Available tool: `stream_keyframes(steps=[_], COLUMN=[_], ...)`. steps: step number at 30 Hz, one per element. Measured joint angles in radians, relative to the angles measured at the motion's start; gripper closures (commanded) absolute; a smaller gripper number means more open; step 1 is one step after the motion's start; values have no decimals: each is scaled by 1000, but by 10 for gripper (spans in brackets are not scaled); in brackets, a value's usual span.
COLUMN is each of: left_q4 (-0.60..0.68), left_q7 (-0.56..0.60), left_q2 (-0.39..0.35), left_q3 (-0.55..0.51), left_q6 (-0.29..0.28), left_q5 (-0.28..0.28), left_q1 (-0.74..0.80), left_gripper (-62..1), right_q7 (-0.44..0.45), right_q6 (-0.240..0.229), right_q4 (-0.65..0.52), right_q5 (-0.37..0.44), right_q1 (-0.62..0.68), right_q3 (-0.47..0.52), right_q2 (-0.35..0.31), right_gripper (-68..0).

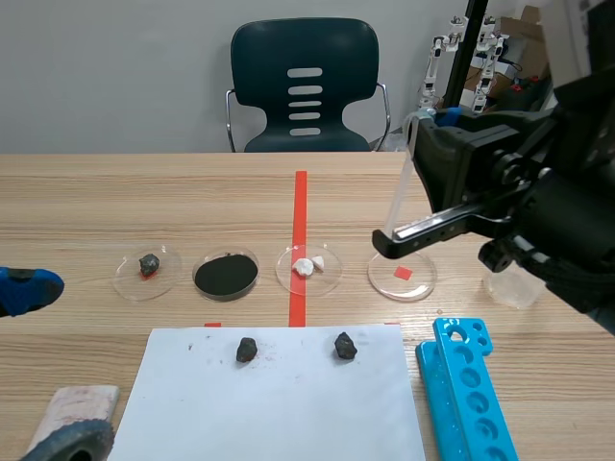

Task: Squeeze the dropper onto the mineral

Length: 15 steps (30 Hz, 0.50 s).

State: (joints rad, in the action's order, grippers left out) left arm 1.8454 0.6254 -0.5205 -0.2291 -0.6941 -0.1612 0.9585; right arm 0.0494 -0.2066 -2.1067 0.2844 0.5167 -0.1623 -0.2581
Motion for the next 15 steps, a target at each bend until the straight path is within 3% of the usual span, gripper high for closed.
stream_keyframes(steps=[15], left_q4=[0], left_q7=[0], left_q2=[0], left_q3=[0], left_q6=[0], left_q5=[0], left_q1=[0], left_gripper=[-623], right_q7=[-3], right_q6=[5], right_q4=[-84], right_q5=[-31], right_q1=[99], right_q3=[4], right_q2=[0], right_gripper=[-4])
